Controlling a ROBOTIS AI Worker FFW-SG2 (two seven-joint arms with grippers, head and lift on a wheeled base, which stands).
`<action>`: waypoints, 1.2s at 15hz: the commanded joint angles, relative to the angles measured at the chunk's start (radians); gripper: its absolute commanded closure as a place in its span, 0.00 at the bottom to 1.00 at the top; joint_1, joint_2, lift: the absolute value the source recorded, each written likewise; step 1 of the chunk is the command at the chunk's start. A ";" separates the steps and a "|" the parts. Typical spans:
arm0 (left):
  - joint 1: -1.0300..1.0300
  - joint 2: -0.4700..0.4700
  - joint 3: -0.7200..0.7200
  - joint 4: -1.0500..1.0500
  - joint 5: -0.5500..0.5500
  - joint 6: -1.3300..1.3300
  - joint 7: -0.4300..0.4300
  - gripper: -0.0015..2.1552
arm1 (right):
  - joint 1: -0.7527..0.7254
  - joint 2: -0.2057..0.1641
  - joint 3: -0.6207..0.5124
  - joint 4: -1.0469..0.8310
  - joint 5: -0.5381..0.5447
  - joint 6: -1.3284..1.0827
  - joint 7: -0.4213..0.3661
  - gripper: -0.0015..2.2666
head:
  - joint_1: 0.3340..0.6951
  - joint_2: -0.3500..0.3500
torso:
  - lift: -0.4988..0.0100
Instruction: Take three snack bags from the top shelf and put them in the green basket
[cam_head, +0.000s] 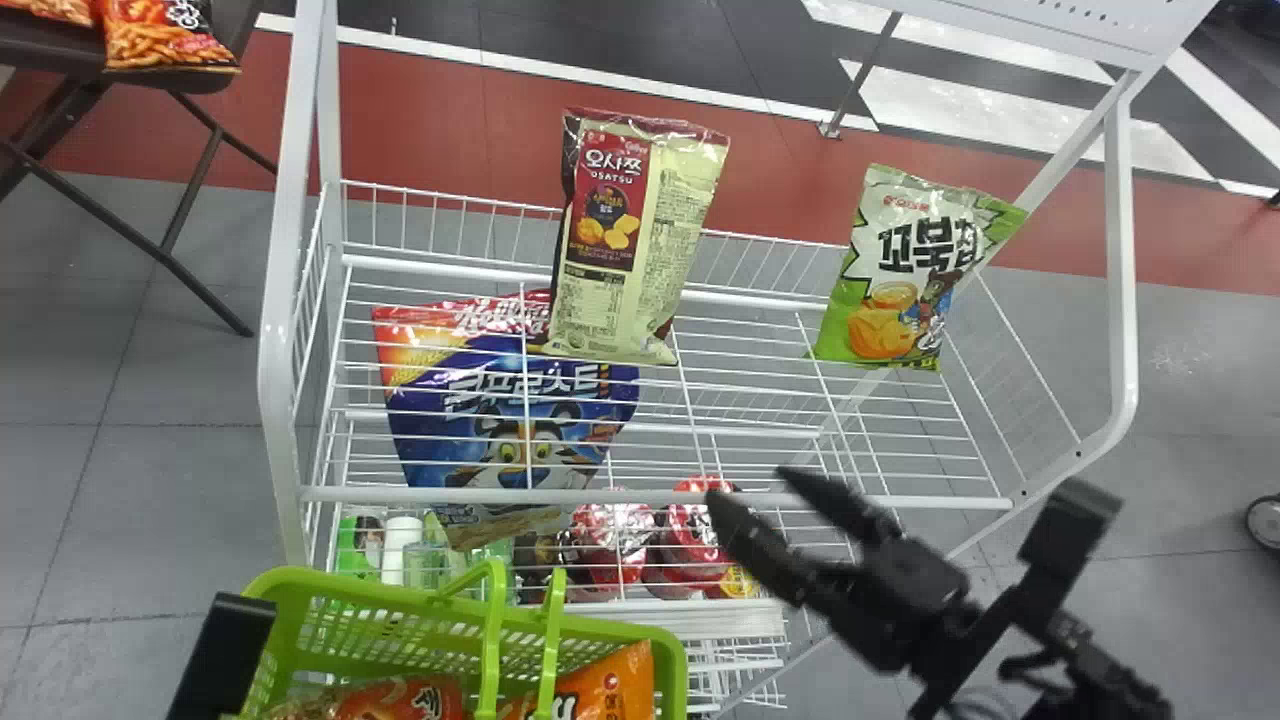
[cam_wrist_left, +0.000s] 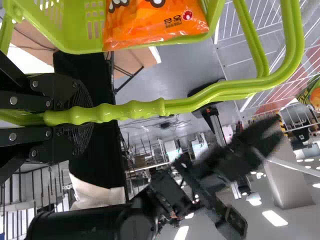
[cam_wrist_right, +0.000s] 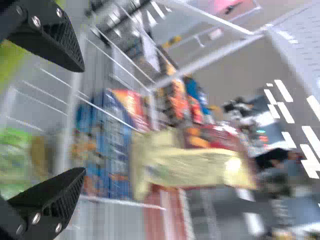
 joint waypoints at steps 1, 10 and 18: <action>0.003 -0.001 -0.002 0.007 -0.003 0.004 0.001 0.72 | -0.159 0.001 -0.055 0.087 0.028 -0.069 -0.048 0.02 | 1.00 0.00 | 0.92; -0.009 -0.001 0.000 0.032 -0.014 0.004 -0.002 0.72 | -0.618 0.001 -0.084 0.543 0.249 -0.170 -0.369 0.04 | 1.00 0.00 | 0.92; -0.023 0.000 0.014 0.032 -0.003 0.004 -0.003 0.72 | -0.784 -0.123 -0.081 0.763 0.319 -0.118 -0.364 0.55 | 1.00 0.00 | 0.92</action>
